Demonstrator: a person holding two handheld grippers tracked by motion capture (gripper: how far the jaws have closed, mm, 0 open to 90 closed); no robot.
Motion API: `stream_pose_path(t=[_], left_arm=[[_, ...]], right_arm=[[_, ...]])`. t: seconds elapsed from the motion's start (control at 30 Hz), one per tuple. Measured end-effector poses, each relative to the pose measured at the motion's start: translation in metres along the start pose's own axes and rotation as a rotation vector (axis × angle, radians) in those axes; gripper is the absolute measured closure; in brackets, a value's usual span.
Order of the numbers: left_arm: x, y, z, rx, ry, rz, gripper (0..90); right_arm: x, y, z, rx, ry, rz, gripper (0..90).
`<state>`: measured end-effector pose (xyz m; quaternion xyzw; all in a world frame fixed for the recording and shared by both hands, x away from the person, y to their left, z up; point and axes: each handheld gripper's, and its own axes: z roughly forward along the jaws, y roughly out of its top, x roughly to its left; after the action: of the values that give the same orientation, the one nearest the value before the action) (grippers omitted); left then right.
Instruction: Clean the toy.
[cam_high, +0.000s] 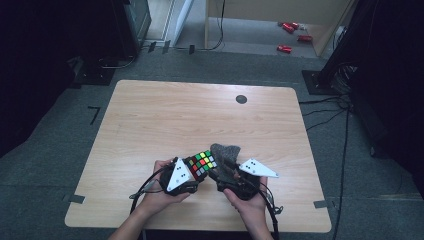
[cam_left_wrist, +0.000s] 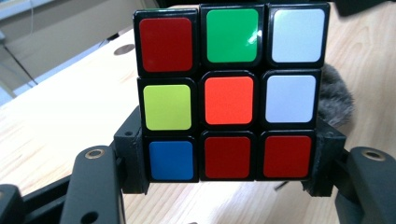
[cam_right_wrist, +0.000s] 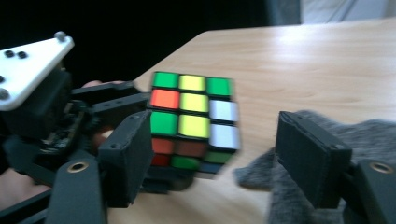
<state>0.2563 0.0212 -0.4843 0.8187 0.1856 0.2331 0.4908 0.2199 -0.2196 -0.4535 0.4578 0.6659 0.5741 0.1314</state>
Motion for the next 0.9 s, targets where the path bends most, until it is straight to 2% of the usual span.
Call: stream_pose_path(t=[0.03,0.1,0.17,0.3,0.37,0.43,0.53,0.63,0.73,0.8,0.87,0.9], left_arm=[[0.003,-0.001,-0.001,0.001,0.004,-0.007,35.1],[0.006,-0.002,-0.003,0.005,0.006,-0.024,35.2],[0.008,-0.003,-0.004,0.007,0.006,-0.040,35.1],[0.009,-0.003,-0.004,0.020,-0.009,-0.046,35.2],[0.008,-0.003,-0.004,0.022,-0.014,-0.046,35.2],[0.008,-0.003,-0.004,0.022,-0.018,-0.050,35.2],[0.009,-0.003,-0.004,0.015,-0.025,-0.065,35.2],[0.011,-0.003,-0.006,0.010,-0.034,-0.085,35.1],[0.012,-0.003,-0.007,0.001,-0.044,-0.096,35.2],[0.011,-0.003,-0.006,0.000,-0.049,-0.084,35.1],[0.009,-0.003,-0.006,0.005,-0.051,-0.077,35.2],[0.008,-0.003,-0.005,0.005,-0.052,-0.077,35.1]], right_arm=[[-0.003,0.000,-0.001,-0.002,-0.014,-0.007,28.7],[-0.009,-0.001,-0.002,0.005,-0.077,-0.030,29.7],[-0.019,-0.006,0.002,0.063,-0.187,-0.084,29.6],[-0.032,-0.019,0.013,0.157,-0.265,-0.094,29.7],[-0.034,-0.023,0.016,0.185,-0.291,-0.102,31.6],[-0.036,-0.026,0.017,0.193,-0.306,-0.104,36.2],[-0.039,-0.027,0.016,0.188,-0.299,-0.091,46.7],[-0.042,-0.029,0.016,0.200,-0.296,-0.099,50.7],[-0.043,-0.034,0.022,0.228,-0.284,-0.103,43.6],[-0.042,-0.037,0.028,0.246,-0.317,-0.111,39.0],[-0.044,-0.040,0.032,0.267,-0.318,-0.110,48.1],[-0.046,-0.041,0.033,0.271,-0.314,-0.110,57.0]])
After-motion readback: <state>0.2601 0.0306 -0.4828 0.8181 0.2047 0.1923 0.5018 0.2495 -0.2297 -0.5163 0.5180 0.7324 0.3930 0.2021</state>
